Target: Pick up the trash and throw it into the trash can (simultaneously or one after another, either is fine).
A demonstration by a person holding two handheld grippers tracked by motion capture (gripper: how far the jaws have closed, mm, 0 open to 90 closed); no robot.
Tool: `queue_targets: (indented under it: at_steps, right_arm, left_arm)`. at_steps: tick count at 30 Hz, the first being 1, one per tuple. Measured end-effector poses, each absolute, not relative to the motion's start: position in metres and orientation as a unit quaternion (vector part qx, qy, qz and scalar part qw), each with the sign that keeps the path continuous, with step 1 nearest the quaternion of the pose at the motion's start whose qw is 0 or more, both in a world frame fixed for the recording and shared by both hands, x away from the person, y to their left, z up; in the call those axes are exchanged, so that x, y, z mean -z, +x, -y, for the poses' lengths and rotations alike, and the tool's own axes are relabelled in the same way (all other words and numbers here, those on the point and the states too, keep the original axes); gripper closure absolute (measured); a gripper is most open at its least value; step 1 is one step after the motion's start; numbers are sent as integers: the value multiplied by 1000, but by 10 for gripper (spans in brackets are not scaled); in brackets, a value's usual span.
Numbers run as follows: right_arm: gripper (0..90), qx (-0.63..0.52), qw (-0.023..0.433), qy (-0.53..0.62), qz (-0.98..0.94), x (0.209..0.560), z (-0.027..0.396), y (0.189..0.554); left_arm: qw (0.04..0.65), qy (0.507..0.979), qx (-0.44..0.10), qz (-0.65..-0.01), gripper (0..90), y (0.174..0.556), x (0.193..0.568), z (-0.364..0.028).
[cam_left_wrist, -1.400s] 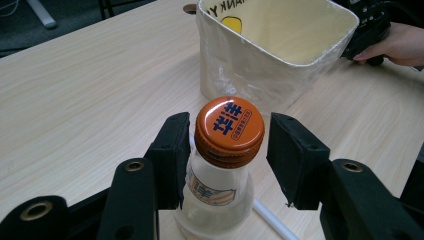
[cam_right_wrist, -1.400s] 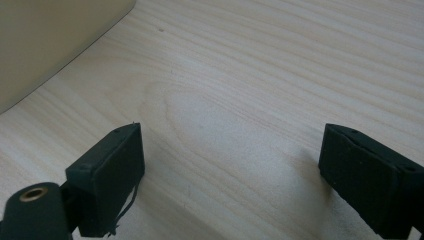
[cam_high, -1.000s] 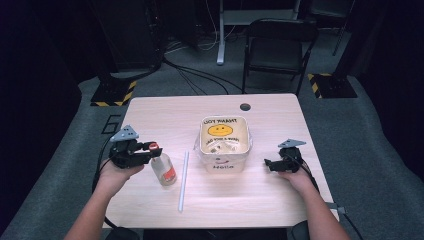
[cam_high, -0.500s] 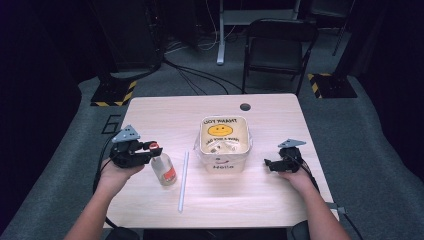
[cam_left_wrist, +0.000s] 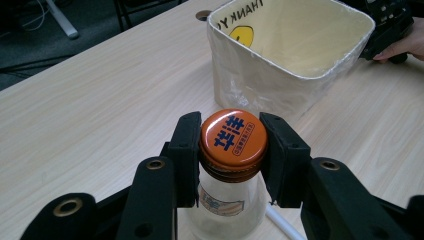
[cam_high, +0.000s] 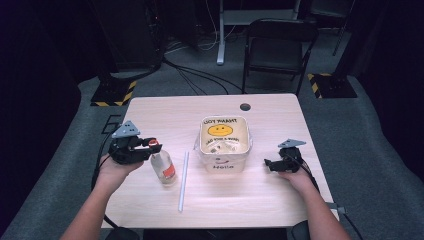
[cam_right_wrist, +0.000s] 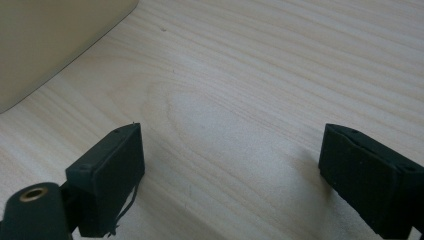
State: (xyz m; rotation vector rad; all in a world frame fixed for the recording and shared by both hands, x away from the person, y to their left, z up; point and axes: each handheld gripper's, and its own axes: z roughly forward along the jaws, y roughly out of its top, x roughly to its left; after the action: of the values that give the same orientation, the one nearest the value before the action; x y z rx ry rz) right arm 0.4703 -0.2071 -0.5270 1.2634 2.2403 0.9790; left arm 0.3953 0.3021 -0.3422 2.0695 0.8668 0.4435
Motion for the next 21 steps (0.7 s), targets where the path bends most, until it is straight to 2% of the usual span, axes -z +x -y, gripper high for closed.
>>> queue_targets:
  at_steps: [21]
  right_arm:
    - [102,-349,193,450,-799,527,207,470]
  left_arm:
    - [409,826,-194,-335,626,401,305,-298]
